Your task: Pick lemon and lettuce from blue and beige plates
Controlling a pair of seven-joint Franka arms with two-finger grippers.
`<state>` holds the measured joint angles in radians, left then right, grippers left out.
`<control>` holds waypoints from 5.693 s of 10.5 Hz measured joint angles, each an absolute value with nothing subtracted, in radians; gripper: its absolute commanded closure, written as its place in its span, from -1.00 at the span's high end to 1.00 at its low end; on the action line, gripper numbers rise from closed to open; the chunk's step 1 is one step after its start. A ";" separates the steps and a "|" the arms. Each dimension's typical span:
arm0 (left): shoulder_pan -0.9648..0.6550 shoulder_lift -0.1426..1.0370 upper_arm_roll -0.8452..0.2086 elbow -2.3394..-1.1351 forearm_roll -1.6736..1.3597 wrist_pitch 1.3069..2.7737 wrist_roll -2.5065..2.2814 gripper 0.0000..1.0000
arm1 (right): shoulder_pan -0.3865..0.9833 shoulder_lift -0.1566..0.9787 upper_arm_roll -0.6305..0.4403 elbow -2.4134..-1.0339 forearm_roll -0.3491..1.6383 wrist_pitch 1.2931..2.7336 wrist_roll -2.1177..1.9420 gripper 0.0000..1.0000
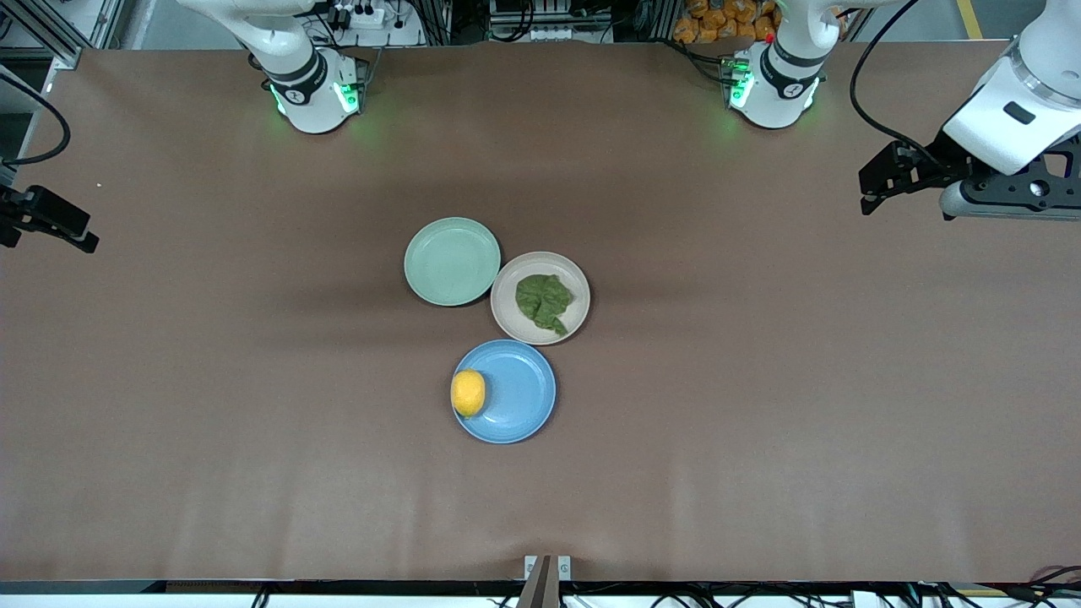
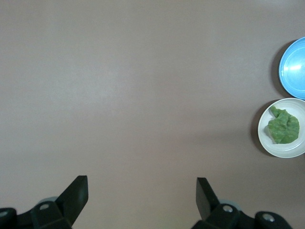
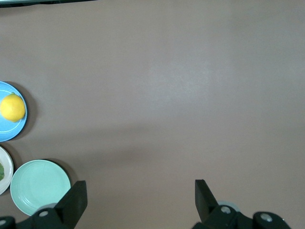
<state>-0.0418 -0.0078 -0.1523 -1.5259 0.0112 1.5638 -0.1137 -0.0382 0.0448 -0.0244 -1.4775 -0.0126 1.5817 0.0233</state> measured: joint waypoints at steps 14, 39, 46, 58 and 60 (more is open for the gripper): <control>-0.164 0.107 -0.182 -1.524 -0.010 1.572 -0.322 1.00 | -0.024 0.075 -0.018 -1.490 0.044 1.587 0.023 1.00; -0.649 0.749 -0.175 -1.485 0.037 2.237 -1.206 1.00 | 0.469 0.691 0.001 -1.553 0.047 2.515 0.414 1.00; -0.672 0.832 -0.175 -1.482 0.061 2.250 -1.205 1.00 | 0.488 0.767 0.019 -1.553 -0.007 2.640 0.414 1.00; -0.676 0.836 -0.171 -1.454 0.066 2.300 -1.202 -1.00 | 0.502 0.816 0.021 -1.524 -0.023 2.662 0.416 -1.00; -0.675 0.803 -0.170 -1.445 0.068 2.229 -1.194 -1.00 | 0.493 0.816 0.021 -1.521 -0.023 2.653 0.416 -1.00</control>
<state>-0.6747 0.8027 -0.1700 -1.4451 0.0680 2.2291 -1.1938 0.4928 0.8156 0.0211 -1.5212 -0.0225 2.6532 0.4158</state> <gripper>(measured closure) 0.960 0.366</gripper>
